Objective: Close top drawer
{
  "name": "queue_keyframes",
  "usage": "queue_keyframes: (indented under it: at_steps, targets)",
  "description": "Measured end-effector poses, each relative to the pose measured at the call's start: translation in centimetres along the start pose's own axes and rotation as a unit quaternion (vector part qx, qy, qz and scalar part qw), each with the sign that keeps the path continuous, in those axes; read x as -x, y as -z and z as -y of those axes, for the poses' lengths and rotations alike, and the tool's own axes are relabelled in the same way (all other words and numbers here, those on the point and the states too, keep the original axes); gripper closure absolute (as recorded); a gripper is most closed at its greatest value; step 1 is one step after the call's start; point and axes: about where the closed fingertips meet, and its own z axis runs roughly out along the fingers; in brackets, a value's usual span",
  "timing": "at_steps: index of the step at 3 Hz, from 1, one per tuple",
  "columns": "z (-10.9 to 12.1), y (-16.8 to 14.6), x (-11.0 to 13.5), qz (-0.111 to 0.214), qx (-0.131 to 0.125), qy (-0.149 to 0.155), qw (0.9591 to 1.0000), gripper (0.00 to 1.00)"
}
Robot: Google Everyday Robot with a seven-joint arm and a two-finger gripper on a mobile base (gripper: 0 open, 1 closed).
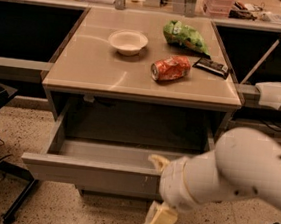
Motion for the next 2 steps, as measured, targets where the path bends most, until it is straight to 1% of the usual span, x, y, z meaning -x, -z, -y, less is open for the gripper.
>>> queue_keyframes:
  at_steps: [1, 2]
  targets:
    - [-4.7, -7.6, -5.5, -0.004, 0.073, -0.057, 0.9957, 0.0]
    - [-8.1, -11.2, -10.7, -0.03, 0.105, -0.117, 0.9871, 0.0]
